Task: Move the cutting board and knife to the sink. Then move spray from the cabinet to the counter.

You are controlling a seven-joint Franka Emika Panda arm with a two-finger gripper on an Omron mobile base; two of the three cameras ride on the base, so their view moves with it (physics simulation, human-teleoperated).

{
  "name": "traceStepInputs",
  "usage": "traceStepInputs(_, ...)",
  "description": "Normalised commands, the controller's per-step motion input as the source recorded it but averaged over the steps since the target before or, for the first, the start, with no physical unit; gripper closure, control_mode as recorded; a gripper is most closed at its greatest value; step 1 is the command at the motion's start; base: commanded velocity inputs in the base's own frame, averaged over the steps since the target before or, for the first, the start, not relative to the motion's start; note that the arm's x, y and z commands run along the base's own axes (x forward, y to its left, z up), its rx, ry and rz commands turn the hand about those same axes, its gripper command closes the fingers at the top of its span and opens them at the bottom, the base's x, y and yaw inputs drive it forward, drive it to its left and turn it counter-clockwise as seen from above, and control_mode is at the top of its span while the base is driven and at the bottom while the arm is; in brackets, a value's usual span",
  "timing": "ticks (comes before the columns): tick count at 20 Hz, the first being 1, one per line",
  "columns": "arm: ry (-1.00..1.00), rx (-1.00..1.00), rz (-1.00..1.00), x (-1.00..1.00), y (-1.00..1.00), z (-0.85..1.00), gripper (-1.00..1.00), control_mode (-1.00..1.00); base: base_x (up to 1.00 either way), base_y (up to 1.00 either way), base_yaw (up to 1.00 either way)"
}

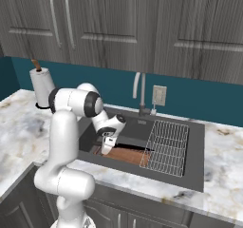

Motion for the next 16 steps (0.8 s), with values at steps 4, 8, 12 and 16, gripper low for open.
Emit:
traceStepInputs(4, 0.00, -0.04, -0.04, 0.09, -0.01, -0.20, 1.00, -1.00, 0.00, 0.00, 0.00)
traceStepInputs(8, 0.00, -0.02, -0.03, 0.08, -0.02, -0.14, -1.00, -1.00, 0.00, 0.00, 0.00)
traceStepInputs(12, 0.00, 0.00, -0.01, 0.07, -0.06, -0.08, -1.00, -1.00, 0.00, 0.00, 0.00)
traceStepInputs(16, 0.00, 0.00, 0.00, 0.08, -0.06, -0.01, -1.00, -1.00, 0.00, 0.00, 0.00)
